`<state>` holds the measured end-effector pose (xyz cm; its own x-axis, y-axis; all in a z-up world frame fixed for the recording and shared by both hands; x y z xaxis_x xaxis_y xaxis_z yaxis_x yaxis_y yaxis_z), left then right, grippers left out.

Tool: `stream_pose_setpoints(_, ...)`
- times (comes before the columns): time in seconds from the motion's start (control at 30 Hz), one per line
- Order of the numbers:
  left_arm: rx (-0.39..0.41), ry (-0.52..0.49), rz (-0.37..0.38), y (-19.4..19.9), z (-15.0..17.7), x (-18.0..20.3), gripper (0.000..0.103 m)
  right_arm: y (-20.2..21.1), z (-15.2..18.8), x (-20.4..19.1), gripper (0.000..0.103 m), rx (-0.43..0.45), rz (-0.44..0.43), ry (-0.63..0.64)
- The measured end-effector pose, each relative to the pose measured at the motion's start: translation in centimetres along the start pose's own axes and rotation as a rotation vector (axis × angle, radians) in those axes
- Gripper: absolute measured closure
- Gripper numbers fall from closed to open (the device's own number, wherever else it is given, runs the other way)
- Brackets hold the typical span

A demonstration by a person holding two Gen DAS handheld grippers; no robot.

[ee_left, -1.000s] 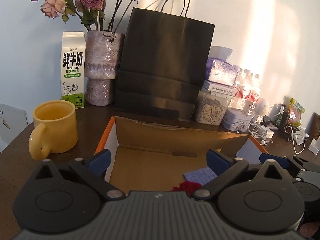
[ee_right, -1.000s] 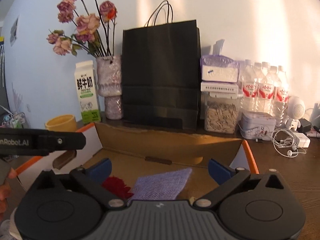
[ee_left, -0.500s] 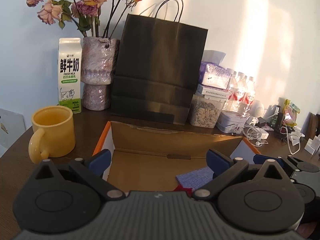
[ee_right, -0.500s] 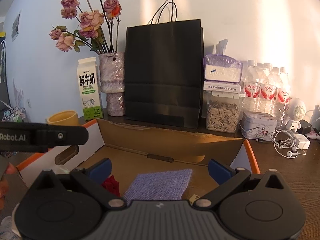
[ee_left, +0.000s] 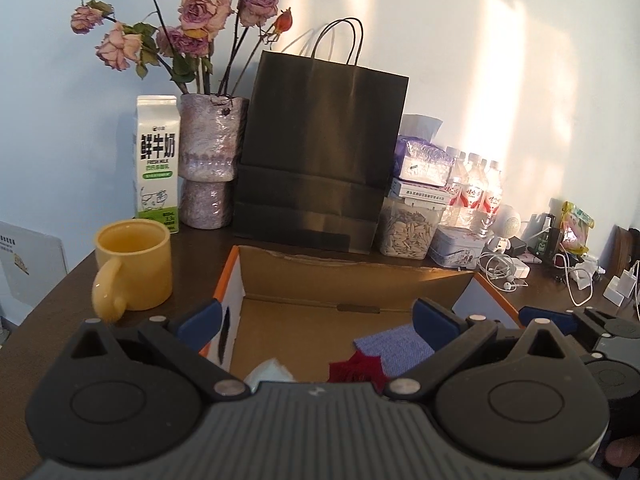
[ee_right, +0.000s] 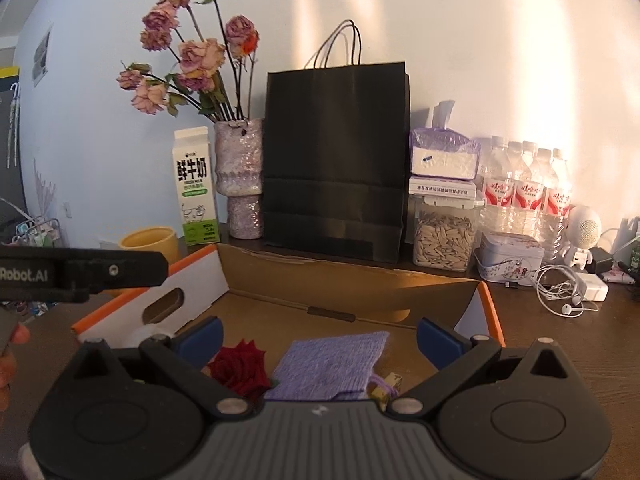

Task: Organize objects
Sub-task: 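Release the purple cloth into the box with the right tool while the left tool drops the flower, then grasp the dark blue pouch with the right tool while the left tool grasps a white bottle cap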

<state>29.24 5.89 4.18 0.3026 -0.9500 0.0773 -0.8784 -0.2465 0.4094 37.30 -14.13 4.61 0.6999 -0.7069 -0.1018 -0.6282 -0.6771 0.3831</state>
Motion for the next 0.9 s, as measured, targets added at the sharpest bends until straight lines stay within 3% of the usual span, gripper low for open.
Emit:
stream_pose_setpoints(0.53,-0.004,-0.028,-0.019,7.1,3.9,-2.7,0.0,6.6,3.7,-4.1,0.0,-0.038,-0.016,0.011)
stream_pose_setpoints(0.9,-0.059,-0.073,-0.038,10.8,8.5,-5.0,0.0,10.1,7.2,-5.9,0.0,-0.091,-0.016,-0.002)
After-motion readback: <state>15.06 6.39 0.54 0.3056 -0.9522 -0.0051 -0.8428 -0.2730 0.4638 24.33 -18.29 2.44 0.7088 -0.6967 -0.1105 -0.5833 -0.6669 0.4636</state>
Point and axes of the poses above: each gripper's, at about its wrist camera, not at the fingertips, and y roughly against the way its jaws point, x to its right, z to its underside, the point moved 1 cm from there along -y, roughly the way its jaws point, and after that the axes turned 12 degrees about -z, right-handed, at the moved point
